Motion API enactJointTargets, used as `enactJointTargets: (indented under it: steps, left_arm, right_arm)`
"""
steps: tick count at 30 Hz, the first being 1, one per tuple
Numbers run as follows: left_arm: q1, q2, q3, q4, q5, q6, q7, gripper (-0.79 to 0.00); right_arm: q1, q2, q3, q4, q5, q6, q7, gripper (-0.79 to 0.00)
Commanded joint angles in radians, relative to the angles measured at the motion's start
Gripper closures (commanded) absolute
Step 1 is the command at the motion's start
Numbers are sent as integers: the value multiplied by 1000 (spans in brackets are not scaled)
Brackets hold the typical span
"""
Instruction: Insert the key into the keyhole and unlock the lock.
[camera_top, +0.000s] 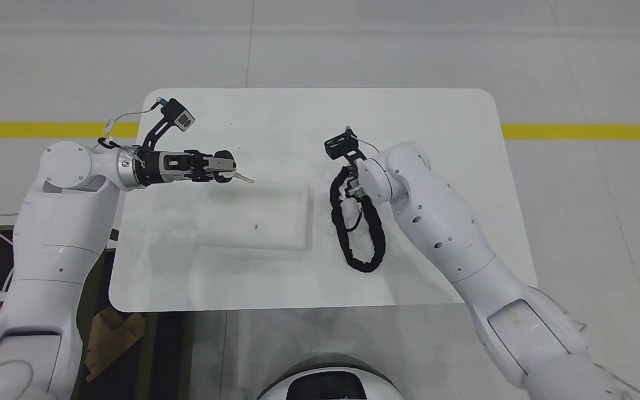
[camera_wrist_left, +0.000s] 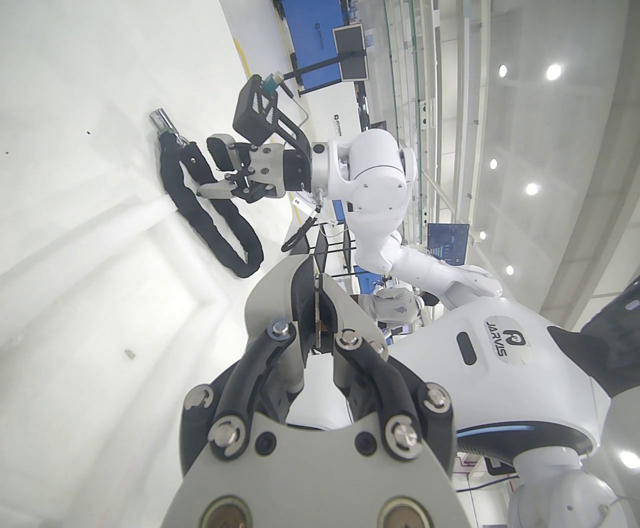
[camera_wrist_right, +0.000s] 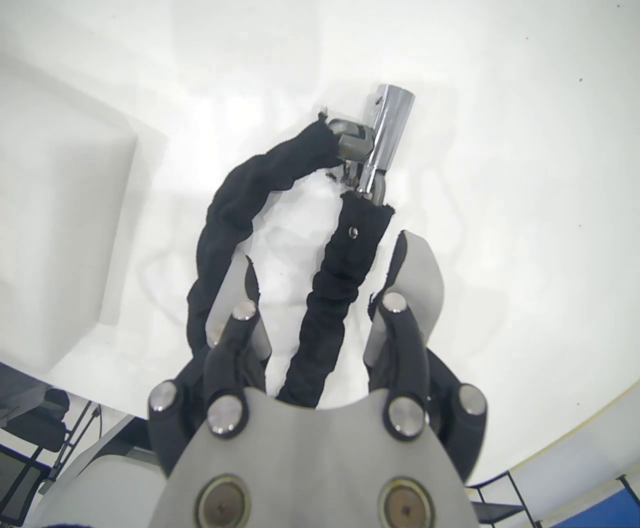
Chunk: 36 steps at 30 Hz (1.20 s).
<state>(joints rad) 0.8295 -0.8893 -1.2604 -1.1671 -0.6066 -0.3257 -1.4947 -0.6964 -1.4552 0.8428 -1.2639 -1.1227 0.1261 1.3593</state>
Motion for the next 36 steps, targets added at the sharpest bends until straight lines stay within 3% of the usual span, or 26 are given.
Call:
enactJointTargets:
  steps: [1, 5, 11, 12, 13, 16, 24, 33, 36]
  left_arm:
    - [0, 0, 0, 0, 0, 0, 0, 0]
    - [0, 0, 0, 0, 0, 0, 0, 0]
    - [0, 0, 0, 0, 0, 0, 0, 0]
    - [0, 0, 0, 0, 0, 0, 0, 0]
    - [0, 0, 0, 0, 0, 0, 0, 0]
    - [0, 0, 0, 0, 0, 0, 0, 0]
    - [0, 0, 0, 0, 0, 0, 0, 0]
    - [0, 0, 0, 0, 0, 0, 0, 0]
    - [0, 0, 0, 0, 0, 0, 0, 0]
  right_arm:
    - [7, -14, 5, 29, -7, -7, -4, -483]
    - [16, -42, 17, 77, -39, -10, -10, -379]
    - [21, -77, 52, 137, -90, -8, -4, -345]
    - [21, -82, 62, 146, -91, -6, 1, -311]
    - [19, -87, 71, 152, -91, -10, 1, -206]
    - [13, -99, 103, 167, -91, -17, 8, 0]
    - [-24, -108, 229, 122, -82, -78, 25, 0]
    - [-135, -49, 445, -90, 169, -260, 100, 0]
    - [-145, -45, 459, -106, 165, -266, 113, 0]
